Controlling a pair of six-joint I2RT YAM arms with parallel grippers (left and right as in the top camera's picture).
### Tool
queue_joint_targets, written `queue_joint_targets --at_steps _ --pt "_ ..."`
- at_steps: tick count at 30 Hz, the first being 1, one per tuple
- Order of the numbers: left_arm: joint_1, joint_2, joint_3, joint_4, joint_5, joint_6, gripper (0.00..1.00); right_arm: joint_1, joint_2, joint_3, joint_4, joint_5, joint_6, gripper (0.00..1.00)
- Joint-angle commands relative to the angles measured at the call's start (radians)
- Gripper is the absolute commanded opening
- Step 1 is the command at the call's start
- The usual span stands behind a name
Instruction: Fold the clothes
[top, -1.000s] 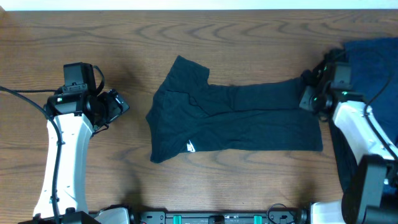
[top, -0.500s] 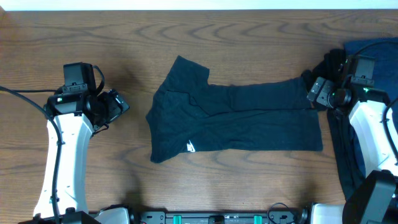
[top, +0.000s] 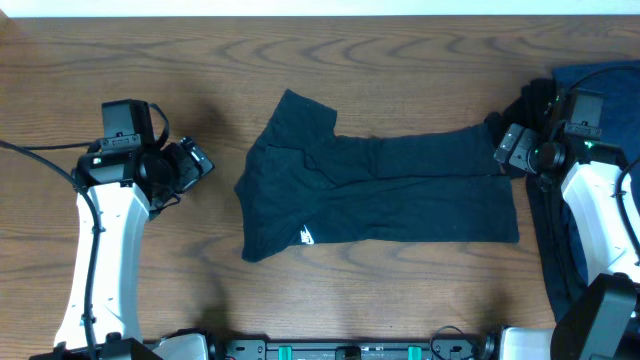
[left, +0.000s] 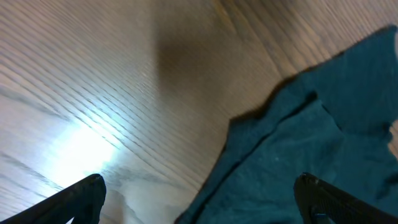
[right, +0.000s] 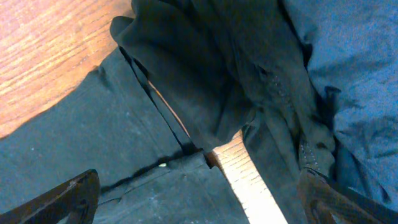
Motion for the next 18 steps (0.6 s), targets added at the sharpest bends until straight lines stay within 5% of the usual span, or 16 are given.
queue_joint_targets --at_steps 1,3,18 --pt "0.002 0.003 -0.012 0.004 0.042 -0.002 0.74 -0.006 -0.003 0.002 -0.001 0.013 -0.003 0.99" --pt "-0.002 0.004 -0.013 0.004 0.057 -0.016 0.06 -0.006 -0.003 0.002 -0.001 0.013 -0.003 0.99" --pt "-0.324 0.253 -0.019 0.052 0.03 -0.021 0.06 -0.006 -0.003 0.002 0.0 0.013 -0.003 0.99"
